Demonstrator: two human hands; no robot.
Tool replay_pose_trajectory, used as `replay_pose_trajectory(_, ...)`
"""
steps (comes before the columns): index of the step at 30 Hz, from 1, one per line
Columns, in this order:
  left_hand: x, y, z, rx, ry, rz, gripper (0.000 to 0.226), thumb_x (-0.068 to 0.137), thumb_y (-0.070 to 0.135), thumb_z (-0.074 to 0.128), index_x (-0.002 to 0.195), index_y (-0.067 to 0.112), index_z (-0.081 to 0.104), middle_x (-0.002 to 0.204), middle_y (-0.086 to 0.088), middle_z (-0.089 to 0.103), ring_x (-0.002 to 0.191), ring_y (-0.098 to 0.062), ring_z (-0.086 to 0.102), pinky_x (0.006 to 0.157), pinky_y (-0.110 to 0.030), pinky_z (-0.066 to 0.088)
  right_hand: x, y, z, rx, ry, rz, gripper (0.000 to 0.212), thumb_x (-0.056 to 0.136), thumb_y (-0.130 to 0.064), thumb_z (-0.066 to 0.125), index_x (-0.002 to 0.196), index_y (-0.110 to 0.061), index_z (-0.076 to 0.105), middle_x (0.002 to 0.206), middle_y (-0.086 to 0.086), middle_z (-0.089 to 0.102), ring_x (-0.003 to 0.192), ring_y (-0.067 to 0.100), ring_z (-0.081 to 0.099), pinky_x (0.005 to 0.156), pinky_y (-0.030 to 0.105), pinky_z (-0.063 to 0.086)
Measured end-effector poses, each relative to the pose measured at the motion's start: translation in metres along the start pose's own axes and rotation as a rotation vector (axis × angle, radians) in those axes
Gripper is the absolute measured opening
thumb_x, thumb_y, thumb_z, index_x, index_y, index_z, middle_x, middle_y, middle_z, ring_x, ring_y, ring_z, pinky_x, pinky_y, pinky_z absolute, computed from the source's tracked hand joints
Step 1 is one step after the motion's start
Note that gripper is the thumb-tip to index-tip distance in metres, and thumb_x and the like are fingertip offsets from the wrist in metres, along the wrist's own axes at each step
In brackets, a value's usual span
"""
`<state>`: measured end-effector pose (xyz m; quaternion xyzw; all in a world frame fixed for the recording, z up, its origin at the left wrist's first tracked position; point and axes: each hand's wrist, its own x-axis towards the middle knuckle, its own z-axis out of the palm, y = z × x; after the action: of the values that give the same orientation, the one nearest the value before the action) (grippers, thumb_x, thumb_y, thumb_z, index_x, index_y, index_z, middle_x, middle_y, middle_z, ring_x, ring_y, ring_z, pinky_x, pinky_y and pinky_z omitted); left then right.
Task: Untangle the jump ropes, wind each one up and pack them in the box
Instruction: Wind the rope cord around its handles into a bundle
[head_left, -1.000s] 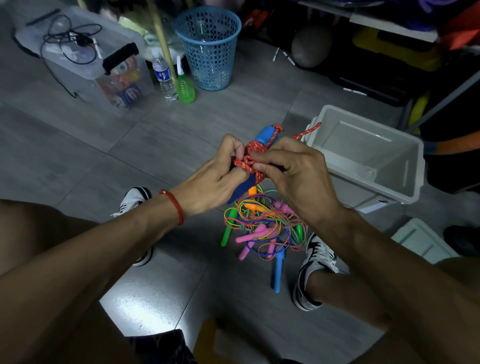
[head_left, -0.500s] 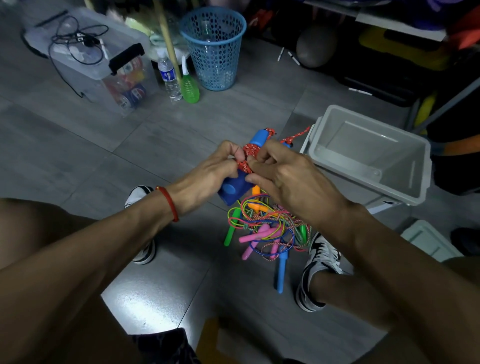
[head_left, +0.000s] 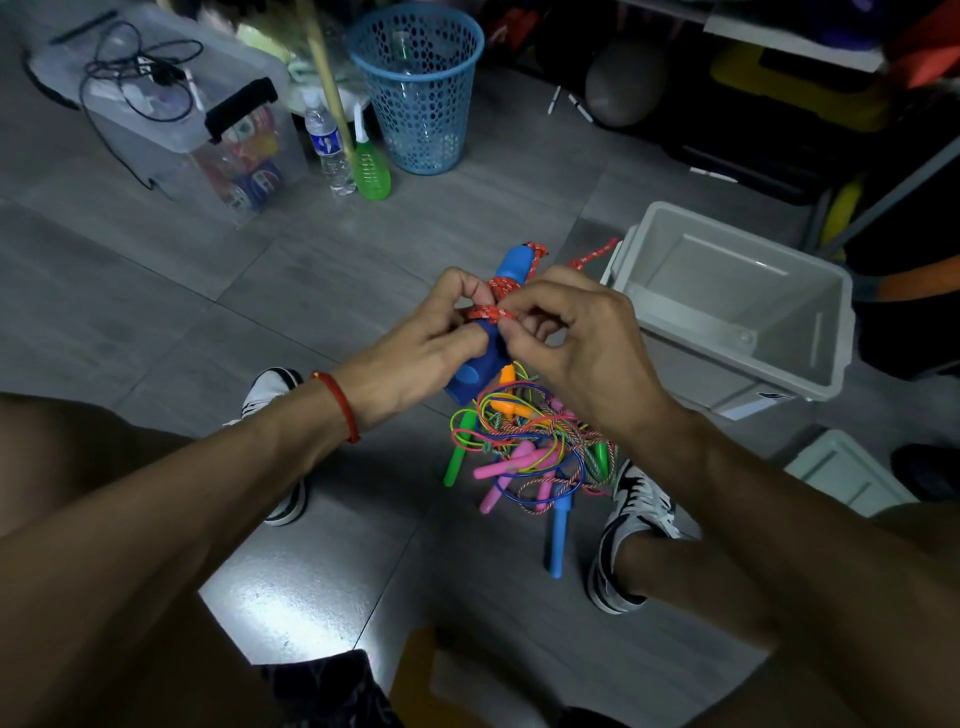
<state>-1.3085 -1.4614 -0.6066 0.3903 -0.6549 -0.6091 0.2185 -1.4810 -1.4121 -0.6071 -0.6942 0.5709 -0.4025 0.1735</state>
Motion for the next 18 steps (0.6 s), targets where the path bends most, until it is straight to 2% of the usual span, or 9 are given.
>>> replay_pose_trajectory(1, 0.000, 0.000, 0.000, -0.022, 0.009, 0.012, 0.027, 0.078, 0.013, 0.048, 0.102, 0.024, 0.044, 0.086, -0.012, 0.064, 0.073, -0.024, 0.054, 0.068, -0.038, 0.045, 0.002, 0.000, 0.000, 0.063, 0.000, 0.060, 0.011, 0.088, -0.005, 0.072, 0.097, -0.007, 0.077, 0.092, 0.009, 0.062, 0.073, 0.020, 0.059, 0.068, 0.026, 0.050)
replay_pose_trajectory(3, 0.001, 0.000, 0.000, -0.043, 0.014, 0.024, 0.032, 0.078, 0.011, 0.050, 0.106, 0.025, 0.044, 0.105, -0.017, 0.069, 0.091, -0.044, 0.062, 0.083, -0.054, 0.052, 0.004, -0.001, 0.001, 0.175, 0.004, 0.189, 0.013, 0.089, -0.005, 0.071, 0.101, -0.008, 0.076, 0.100, 0.006, 0.058, 0.082, 0.021, 0.059, 0.075, 0.023, 0.051)
replay_pose_trajectory(5, 0.002, -0.002, 0.000, -0.079, 0.027, 0.022, 0.041, 0.076, 0.008, 0.052, 0.112, 0.025, 0.041, 0.115, -0.013, 0.068, 0.094, -0.046, 0.063, 0.091, -0.061, 0.049, 0.006, -0.001, 0.002, 0.220, -0.007, 0.277, 0.011, 0.090, -0.004, 0.070, 0.099, -0.009, 0.075, 0.103, 0.003, 0.053, 0.088, 0.023, 0.057, 0.083, 0.024, 0.050)
replay_pose_trajectory(7, 0.003, -0.004, 0.003, -0.147, 0.064, 0.018, 0.047, 0.073, 0.004, 0.053, 0.114, 0.023, 0.039, 0.115, -0.010, 0.070, 0.089, -0.036, 0.064, 0.086, -0.056, 0.052, 0.007, -0.001, 0.002, 0.202, -0.040, 0.339, 0.009, 0.092, -0.006, 0.068, 0.096, -0.012, 0.072, 0.106, 0.007, 0.052, 0.086, 0.019, 0.053, 0.089, 0.026, 0.048)
replay_pose_trajectory(9, 0.004, -0.005, 0.007, -0.268, 0.110, 0.008, 0.046, 0.074, 0.001, 0.057, 0.112, 0.021, 0.040, 0.107, -0.008, 0.072, 0.087, -0.029, 0.066, 0.080, -0.045, 0.052, 0.008, -0.002, 0.002, 0.172, -0.043, 0.371, 0.010, 0.093, -0.009, 0.067, 0.093, -0.018, 0.071, 0.110, 0.011, 0.053, 0.086, 0.013, 0.051, 0.089, 0.023, 0.047)
replay_pose_trajectory(12, 0.005, -0.005, 0.009, -0.449, 0.164, -0.012, 0.034, 0.092, 0.007, 0.064, 0.115, 0.018, 0.040, 0.093, -0.005, 0.073, 0.084, -0.031, 0.071, 0.071, -0.036, 0.053, 0.011, -0.003, 0.000, 0.180, -0.027, 0.350, 0.011, 0.092, -0.009, 0.067, 0.089, -0.019, 0.070, 0.109, 0.011, 0.054, 0.085, 0.018, 0.056, 0.087, 0.026, 0.049)
replay_pose_trajectory(14, 0.004, -0.005, 0.009, -0.459, 0.185, -0.003, 0.025, 0.099, 0.010, 0.055, 0.117, 0.016, 0.039, 0.093, -0.005, 0.072, 0.083, -0.032, 0.071, 0.067, -0.035, 0.053, 0.012, -0.003, -0.001, 0.184, -0.033, 0.323, 0.006, 0.090, -0.008, 0.070, 0.090, -0.013, 0.072, 0.104, 0.008, 0.058, 0.087, 0.022, 0.061, 0.087, 0.030, 0.052)
replay_pose_trajectory(16, 0.004, -0.006, 0.008, -0.449, 0.194, 0.002, 0.023, 0.100, 0.010, 0.053, 0.116, 0.016, 0.039, 0.096, -0.006, 0.071, 0.085, -0.034, 0.071, 0.070, -0.039, 0.053, 0.010, -0.003, -0.002, 0.204, -0.011, 0.314, 0.005, 0.087, -0.008, 0.074, 0.091, -0.011, 0.074, 0.097, 0.007, 0.063, 0.084, 0.026, 0.065, 0.084, 0.038, 0.056)
replay_pose_trajectory(18, 0.004, -0.005, 0.008, -0.459, 0.200, -0.002, 0.022, 0.100, 0.010, 0.053, 0.116, 0.015, 0.039, 0.094, -0.005, 0.072, 0.084, -0.033, 0.072, 0.075, -0.045, 0.055, 0.008, -0.006, -0.003, 0.224, 0.029, 0.317, 0.010, 0.085, -0.009, 0.077, 0.093, -0.012, 0.074, 0.091, 0.009, 0.067, 0.079, 0.028, 0.067, 0.077, 0.041, 0.058)
